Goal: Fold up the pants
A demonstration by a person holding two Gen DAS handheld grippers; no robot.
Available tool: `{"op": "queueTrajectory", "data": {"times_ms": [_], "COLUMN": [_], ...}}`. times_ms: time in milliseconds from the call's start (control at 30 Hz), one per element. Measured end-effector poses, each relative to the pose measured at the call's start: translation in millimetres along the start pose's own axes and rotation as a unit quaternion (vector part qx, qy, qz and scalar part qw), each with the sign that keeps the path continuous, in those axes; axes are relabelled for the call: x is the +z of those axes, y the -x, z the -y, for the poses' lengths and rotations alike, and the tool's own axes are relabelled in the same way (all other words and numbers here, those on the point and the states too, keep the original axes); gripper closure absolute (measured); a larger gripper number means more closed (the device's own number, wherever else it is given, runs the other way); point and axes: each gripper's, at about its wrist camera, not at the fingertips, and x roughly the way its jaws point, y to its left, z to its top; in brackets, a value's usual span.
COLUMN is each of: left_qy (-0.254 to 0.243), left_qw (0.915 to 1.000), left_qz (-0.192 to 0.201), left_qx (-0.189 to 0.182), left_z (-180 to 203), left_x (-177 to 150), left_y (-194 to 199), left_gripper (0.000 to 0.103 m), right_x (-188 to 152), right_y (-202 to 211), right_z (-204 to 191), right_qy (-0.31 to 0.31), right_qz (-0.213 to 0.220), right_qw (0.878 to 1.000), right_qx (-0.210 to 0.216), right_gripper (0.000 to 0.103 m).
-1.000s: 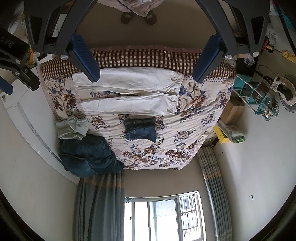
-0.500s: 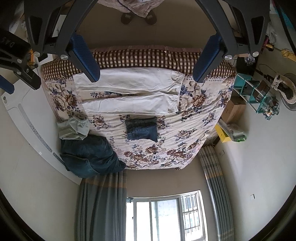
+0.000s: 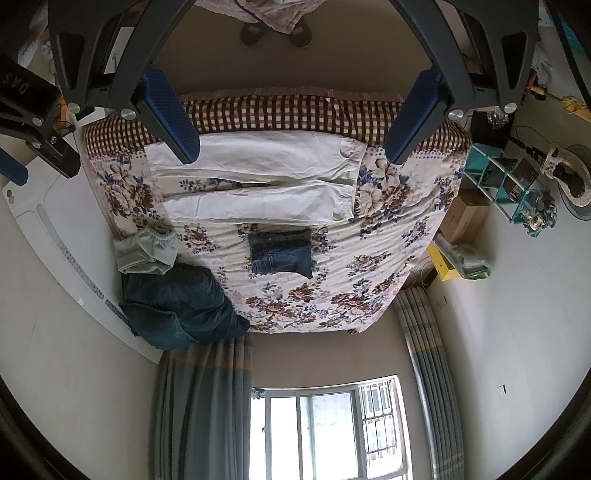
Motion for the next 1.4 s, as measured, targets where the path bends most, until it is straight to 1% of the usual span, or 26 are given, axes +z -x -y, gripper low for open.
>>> {"op": "queueTrajectory", "data": {"times_ms": [733, 1167, 1267, 1400], "left_qy": [0.001, 0.002, 0.001, 0.004], "left_qw": [1.0000, 1.0000, 1.0000, 0.9998], "left_qz": [0.003, 0.003, 0.002, -0.001], "left_qx": [0.001, 0.001, 0.006, 0.018], "left_z": [-0.9, -11.6, -11.6, -8.9], "left_x": [-6.4, -10.3, -9.6, -6.7], "left_y": [0.5, -0.7, -6.8, -31.1], "left_gripper": [0.000, 0.000, 0.000, 0.000], "right_x": [-1.3, -0.3, 0.4, 2.3], "right_y": [1.8, 1.7, 0.8, -10.8], "right_z": [0.0, -3.3, -5.0, -4.1], "right_qy": [0.000, -0.001, -0.002, -0.010], "right_qz": [-0.001, -0.002, -0.003, -0.007], "right_qw": [1.000, 1.000, 1.000, 1.000], "right_qx": [0.000, -0.001, 0.000, -0.004], "right_gripper": [0.000, 0.000, 0.000, 0.000]}}
